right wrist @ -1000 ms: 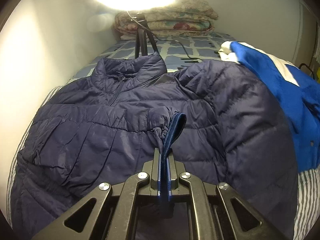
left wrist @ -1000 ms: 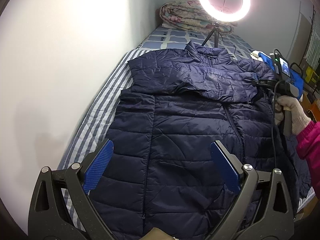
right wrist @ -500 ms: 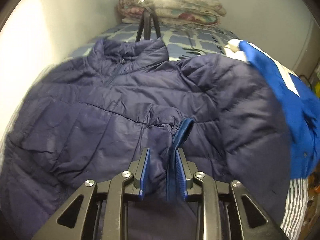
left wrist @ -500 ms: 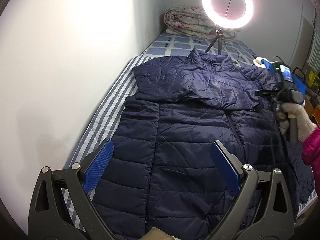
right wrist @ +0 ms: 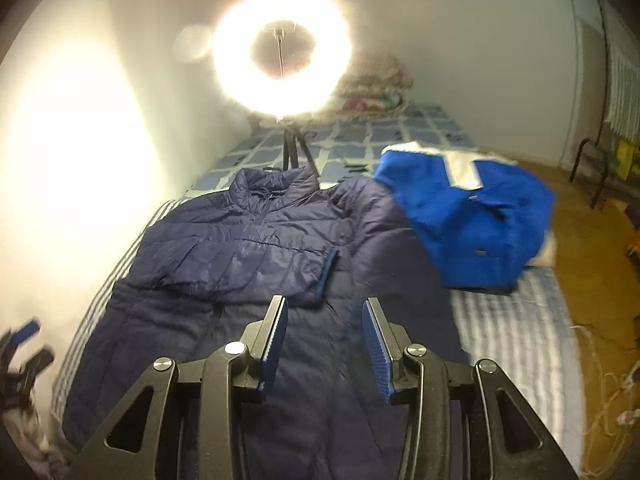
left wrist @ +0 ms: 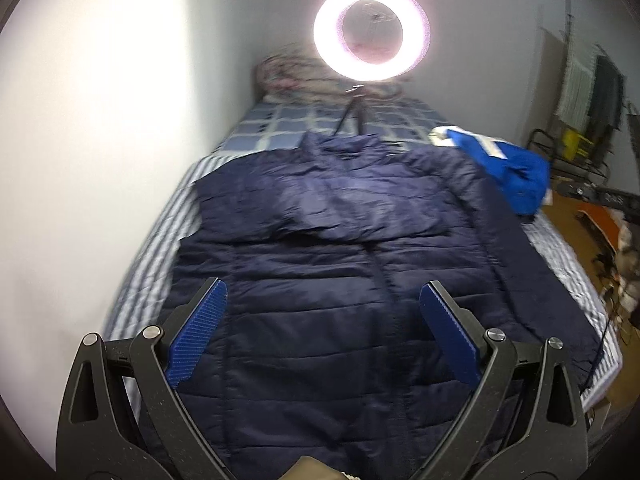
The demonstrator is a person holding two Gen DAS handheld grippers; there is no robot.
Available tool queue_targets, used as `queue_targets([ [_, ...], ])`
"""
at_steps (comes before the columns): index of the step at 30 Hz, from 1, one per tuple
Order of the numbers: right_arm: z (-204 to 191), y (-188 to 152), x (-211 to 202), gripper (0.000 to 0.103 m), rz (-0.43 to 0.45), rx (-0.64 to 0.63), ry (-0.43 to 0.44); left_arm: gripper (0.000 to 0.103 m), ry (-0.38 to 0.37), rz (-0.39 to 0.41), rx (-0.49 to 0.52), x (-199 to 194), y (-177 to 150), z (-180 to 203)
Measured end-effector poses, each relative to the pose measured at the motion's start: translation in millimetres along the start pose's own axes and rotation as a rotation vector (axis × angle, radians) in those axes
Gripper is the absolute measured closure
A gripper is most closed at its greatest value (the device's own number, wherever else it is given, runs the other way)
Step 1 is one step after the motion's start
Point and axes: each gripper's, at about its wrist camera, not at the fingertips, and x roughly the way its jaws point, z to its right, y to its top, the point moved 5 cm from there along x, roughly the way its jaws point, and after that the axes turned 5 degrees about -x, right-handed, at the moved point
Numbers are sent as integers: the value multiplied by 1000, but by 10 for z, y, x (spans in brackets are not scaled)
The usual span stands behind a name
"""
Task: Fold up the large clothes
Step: 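Grasp the other sleeve cuff of the navy jacket with the left gripper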
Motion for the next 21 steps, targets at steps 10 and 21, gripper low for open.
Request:
queue_targets([
  [10,436,-917,-1152,45,4,18,-204,12,-278,-49,230,-46,-383,1383],
  [21,1266,-1670,-1727,45,-2,275,-347,38,-626,-329,335,74,-1224,2919],
])
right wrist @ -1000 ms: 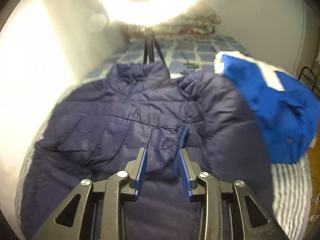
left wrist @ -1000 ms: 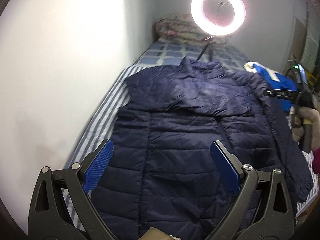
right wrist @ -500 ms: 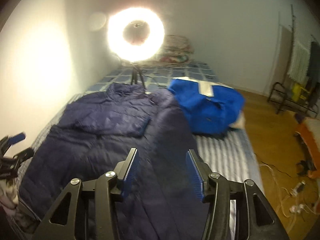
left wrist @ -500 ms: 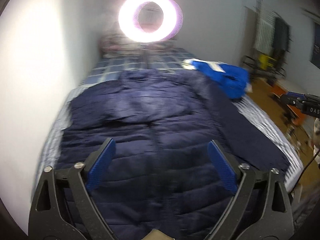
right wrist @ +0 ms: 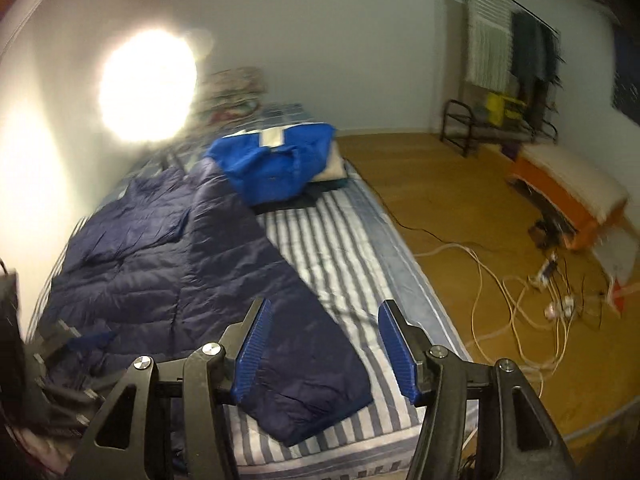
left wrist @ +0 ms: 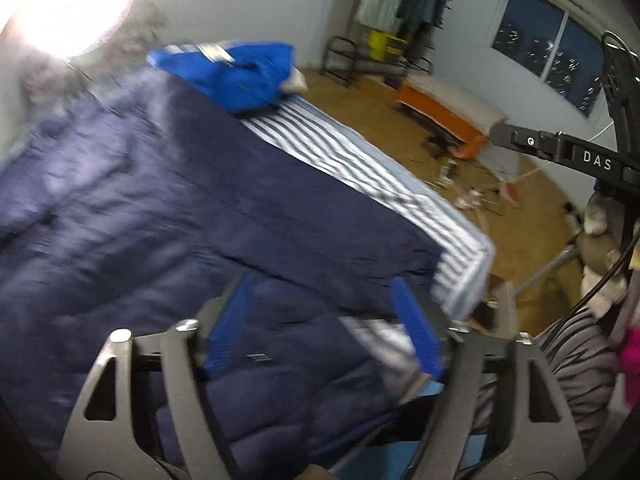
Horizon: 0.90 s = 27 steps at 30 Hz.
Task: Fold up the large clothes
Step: 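Grasp the other sleeve cuff of the navy jacket with the left gripper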
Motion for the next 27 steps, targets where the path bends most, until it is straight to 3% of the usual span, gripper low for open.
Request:
queue_targets([
  [2,115,-56,25,45,1,29,-17,48,-48,-40,-7,183,-14,184],
  [6,258,-162,115,45,-25,68,-24,50,-116,-157,68,608,-69,630],
  [10,436,-157,99,45,-4,114,-38,50,-118,-207,126,882,-135,895],
  [16,664,-221,73,45,-2,182,-35,49,-128,-317,129,1240,-255,1050],
  [27,823,-294,67,45,-9,228,-24,49,25,-372,281,1606,-440,1182],
])
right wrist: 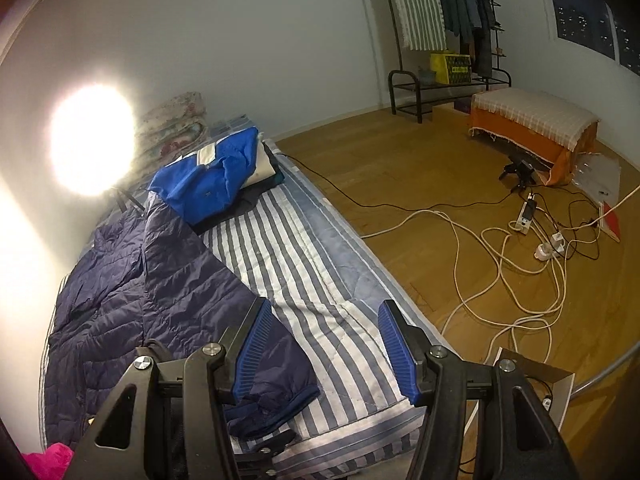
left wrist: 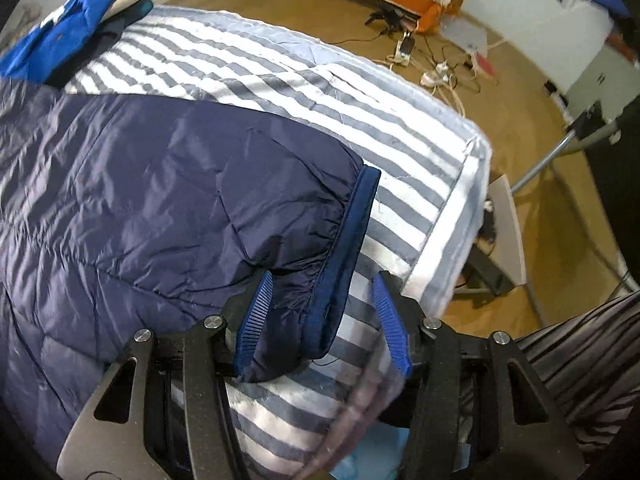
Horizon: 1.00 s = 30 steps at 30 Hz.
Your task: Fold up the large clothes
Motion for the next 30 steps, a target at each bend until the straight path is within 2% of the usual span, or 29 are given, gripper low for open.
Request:
queue_targets([
  [1,5,5,0,45,1,3,2,52,9,0,1,8,8,-3],
  [2,9,8,-2,45,3,6,3,64,15,-6,-19,4,21,-25],
  [3,18,13,-2,45,4,10,5,70,17,-11,-37,25,48,-57],
  [5,20,22,-2,45,6,18,7,91,-28,-30,-79,11,104,-114],
  [8,7,34,-10,45,11,23,12,95,-86,-36,-125,-87,160,-205],
  [11,-55,41,-12,45,12,13,28,97,-108,-10,-129,-253,215,-261],
  [15,-180,69,-25,45,24,-7,43,97,-143,69,-184,-686,287,-513],
  [20,-367,101,-15,45,28,-16,95,97,-168,194,-303,-1340,333,-1052],
  [23,-588,112,31,45,12,-53,132,97,-143,275,-352,-1757,268,-1460],
  [25,-787,131,85,45,-6,-79,187,97,-123,324,-400,-2026,168,-1792],
  [30,-1339,269,252,49,-31,-209,296,98,-29,435,-528,-2575,-151,-2664],
])
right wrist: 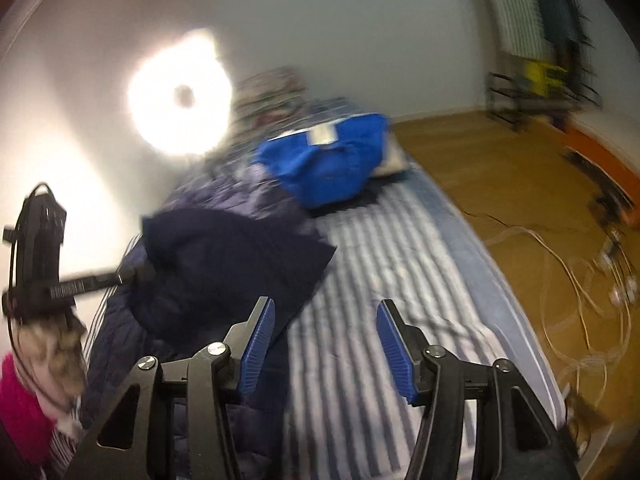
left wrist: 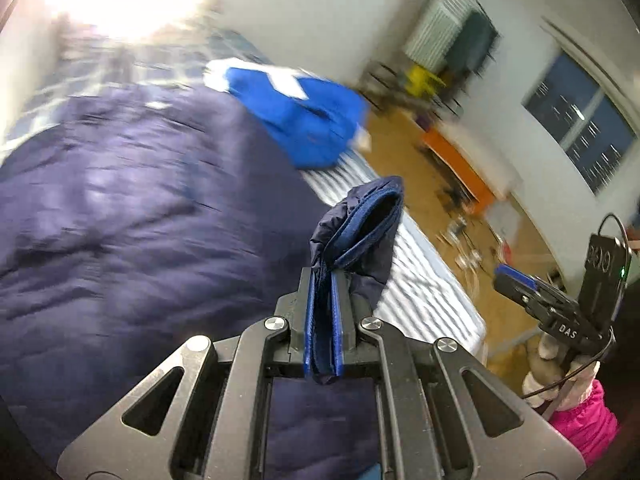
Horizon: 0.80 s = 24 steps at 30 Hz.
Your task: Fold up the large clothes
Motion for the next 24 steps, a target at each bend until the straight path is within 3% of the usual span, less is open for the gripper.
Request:
queue_targets([
  [4,-359,254,376,57,-30,-118,68,98,80,82,-112,-312,195,-752],
  [7,-641,408,823,67,-102,-172,156,98,162,119,-147,-426,322,-1256],
  [15,-1099,563,1859,69,-227,-282,199,98,339,155,-226,-482,411,-2470],
  [24,-1481,952,2730,69,-240,-342,248,98,451,272,-245,-617,678,-3262],
])
